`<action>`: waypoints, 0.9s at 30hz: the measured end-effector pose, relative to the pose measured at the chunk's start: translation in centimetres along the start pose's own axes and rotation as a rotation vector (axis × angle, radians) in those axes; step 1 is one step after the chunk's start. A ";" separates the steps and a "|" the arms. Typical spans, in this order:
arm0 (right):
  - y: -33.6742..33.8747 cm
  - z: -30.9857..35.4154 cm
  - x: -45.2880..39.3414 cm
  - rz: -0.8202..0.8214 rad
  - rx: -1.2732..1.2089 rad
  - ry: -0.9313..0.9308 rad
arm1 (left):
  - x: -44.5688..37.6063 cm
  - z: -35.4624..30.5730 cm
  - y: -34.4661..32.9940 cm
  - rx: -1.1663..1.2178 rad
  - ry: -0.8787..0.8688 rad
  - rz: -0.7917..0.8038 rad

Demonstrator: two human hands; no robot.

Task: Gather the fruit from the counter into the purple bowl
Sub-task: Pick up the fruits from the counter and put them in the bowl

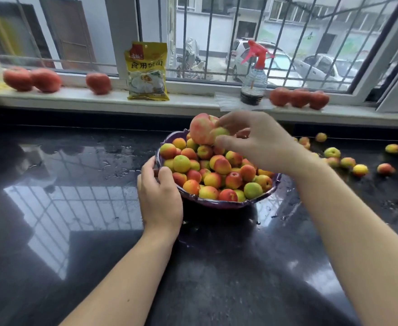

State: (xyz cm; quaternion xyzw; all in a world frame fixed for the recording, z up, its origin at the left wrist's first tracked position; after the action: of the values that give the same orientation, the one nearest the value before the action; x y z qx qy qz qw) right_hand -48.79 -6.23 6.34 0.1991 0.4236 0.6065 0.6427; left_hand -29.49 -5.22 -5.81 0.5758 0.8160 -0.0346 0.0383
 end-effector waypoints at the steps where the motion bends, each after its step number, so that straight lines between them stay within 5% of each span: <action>1: -1.4 0.3 0.3 0.011 0.066 0.012 | 0.0 0.0 0.1 -0.006 0.006 0.014; 7: -5.2 0.2 0.8 0.034 0.289 0.061 | -0.4 0.4 0.2 -0.031 0.081 0.107; 11: -1.0 -2.0 1.5 -0.299 0.001 -0.065 | -0.5 -0.1 0.0 -0.010 0.200 0.232; 15: 1.9 -9.4 2.1 -0.480 0.019 -0.359 | 0.3 -0.2 -0.5 0.153 0.406 0.366; 19: 1.6 -16.9 1.6 -0.436 0.156 -0.549 | 0.0 -0.1 -0.8 0.231 0.366 0.315; 27: -0.4 -21.6 -5.8 -0.131 0.684 -0.417 | -0.6 0.4 -1.3 0.280 0.283 0.213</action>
State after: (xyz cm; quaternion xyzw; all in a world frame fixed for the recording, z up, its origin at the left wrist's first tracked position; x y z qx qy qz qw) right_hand -64.96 -17.38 -4.36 0.4928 0.4732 0.3348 0.6490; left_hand -30.52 -6.31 -6.11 0.6576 0.7350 -0.0620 -0.1535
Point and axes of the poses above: each hand's wrist, its own x-axis away from the middle knuckle, its own y-axis out of the back of the hand, z = x × y, the point moved 5 cm from there along -x, towards the middle knuckle, and after that the axes turned 3 degrees about -y, right-handed, at the moved point
